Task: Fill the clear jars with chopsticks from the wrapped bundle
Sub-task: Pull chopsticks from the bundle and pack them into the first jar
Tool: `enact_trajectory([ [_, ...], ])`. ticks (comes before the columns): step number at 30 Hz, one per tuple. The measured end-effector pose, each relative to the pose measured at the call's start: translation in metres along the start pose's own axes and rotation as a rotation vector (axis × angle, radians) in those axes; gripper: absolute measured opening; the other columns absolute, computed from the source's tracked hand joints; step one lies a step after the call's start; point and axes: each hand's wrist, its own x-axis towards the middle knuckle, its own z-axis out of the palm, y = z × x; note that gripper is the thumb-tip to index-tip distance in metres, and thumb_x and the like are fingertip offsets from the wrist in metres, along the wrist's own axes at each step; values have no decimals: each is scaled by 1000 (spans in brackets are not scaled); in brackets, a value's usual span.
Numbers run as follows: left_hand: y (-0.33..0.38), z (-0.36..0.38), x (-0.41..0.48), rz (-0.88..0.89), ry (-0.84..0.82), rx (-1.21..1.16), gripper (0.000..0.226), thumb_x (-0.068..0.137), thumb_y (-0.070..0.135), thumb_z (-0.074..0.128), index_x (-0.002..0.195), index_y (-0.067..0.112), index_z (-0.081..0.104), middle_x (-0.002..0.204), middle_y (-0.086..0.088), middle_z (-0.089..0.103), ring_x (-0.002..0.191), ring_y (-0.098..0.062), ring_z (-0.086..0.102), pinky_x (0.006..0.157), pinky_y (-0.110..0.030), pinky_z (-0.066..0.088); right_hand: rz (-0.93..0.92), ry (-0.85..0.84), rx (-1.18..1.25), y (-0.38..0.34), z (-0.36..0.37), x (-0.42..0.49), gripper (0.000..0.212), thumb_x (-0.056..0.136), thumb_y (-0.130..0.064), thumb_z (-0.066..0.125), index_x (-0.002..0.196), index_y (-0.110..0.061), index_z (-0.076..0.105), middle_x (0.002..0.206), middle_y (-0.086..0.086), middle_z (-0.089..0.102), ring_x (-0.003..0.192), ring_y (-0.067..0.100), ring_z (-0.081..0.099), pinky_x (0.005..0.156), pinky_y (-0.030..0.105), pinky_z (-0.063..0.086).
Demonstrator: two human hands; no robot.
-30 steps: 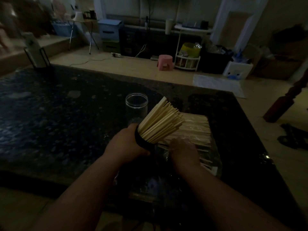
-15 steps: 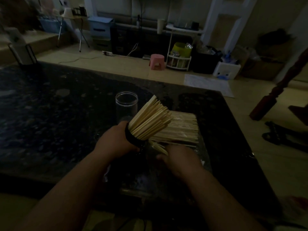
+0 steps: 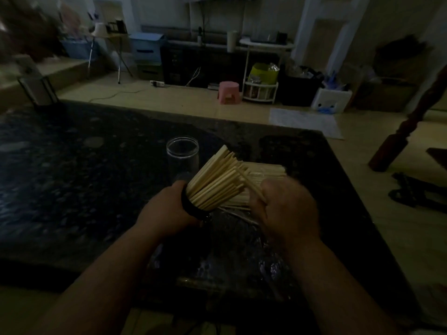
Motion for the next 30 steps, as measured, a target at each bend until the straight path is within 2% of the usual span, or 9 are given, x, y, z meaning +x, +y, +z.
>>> enact_trajectory([
  [3,-1,1,1,5,-4,9,90,56,37,88,133,31,43,114,7,60,95,-12,56,82,-32,49,-40,81,26,6,2,2,27,83,-35,49,69,-12,49,71,11,49,63,29,45,58,33,26],
  [10,2,2,5,8,-16,34,88,57,36,88,132,32,43,114,7,59,98,-12,57,83,-33,49,35,190,1,-5,0,11,22,84,-29,51,89,-15,67,87,9,55,57,27,51,49,24,29],
  [13,0,2,5,8,-19,35,89,55,39,88,131,33,43,114,7,60,99,-14,59,84,-36,52,337,138,500,-8,-7,22,10,89,-32,59,87,-24,64,84,-3,62,69,17,60,56,28,44],
  [15,-2,2,5,10,-18,32,89,53,42,87,130,35,43,112,9,60,97,-13,60,83,-37,53,482,56,819,-6,-10,29,20,89,-36,65,81,-18,62,77,-3,63,69,5,60,65,28,48],
  [16,-2,2,5,10,-16,33,88,53,43,86,129,35,43,111,9,60,96,-13,60,83,-37,53,437,74,838,-8,-14,32,20,90,-31,66,80,-14,64,77,-3,62,70,-2,59,67,25,47],
  [18,-3,2,5,13,-11,32,87,53,43,86,128,36,44,110,10,60,95,-12,60,82,-35,53,262,276,656,-16,-16,34,21,91,-23,62,91,-4,71,89,1,59,84,-16,52,78,9,42],
  [20,-2,3,5,22,-6,33,84,53,42,86,127,35,45,109,9,60,94,-13,60,81,-36,54,206,446,559,-21,-11,31,28,94,-25,55,99,-3,71,96,8,59,92,-15,48,84,2,36],
  [25,0,3,4,39,-15,46,78,52,43,84,121,35,47,106,9,61,92,-13,61,81,-37,54,392,477,844,-35,-10,33,15,94,-38,48,89,-30,60,81,5,66,77,8,65,72,16,48],
  [30,-2,2,4,44,-6,36,81,54,41,85,125,34,46,109,9,61,94,-14,61,82,-37,54,510,322,895,-37,2,28,25,94,-36,56,70,-33,61,62,-16,64,65,-2,63,62,10,46],
])
